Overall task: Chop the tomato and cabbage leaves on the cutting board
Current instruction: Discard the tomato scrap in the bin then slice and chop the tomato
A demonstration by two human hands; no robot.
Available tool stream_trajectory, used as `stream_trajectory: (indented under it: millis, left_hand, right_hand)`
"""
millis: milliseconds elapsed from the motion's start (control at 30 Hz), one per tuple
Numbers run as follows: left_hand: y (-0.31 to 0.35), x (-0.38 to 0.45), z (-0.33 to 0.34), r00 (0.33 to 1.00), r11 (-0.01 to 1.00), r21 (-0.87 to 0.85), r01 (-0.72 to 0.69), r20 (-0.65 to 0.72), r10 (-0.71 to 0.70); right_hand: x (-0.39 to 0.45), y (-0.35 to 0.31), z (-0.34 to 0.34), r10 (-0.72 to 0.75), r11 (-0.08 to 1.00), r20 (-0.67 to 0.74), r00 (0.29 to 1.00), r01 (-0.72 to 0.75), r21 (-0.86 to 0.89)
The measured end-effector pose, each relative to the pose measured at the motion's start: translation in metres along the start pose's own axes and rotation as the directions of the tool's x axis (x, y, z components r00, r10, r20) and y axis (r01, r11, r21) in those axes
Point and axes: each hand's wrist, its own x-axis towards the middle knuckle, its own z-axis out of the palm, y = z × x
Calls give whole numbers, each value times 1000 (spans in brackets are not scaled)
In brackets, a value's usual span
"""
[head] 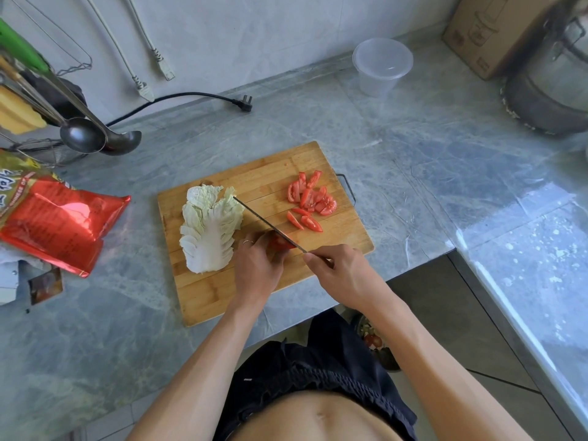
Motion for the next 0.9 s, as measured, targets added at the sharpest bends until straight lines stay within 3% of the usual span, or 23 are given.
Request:
stream_trajectory:
  millis: [900]
  left_hand:
    - [-1, -4, 3, 999, 999, -16, 37, 11, -37]
  right_hand:
    - [1, 13, 12, -10, 1000, -80, 997, 9, -7]
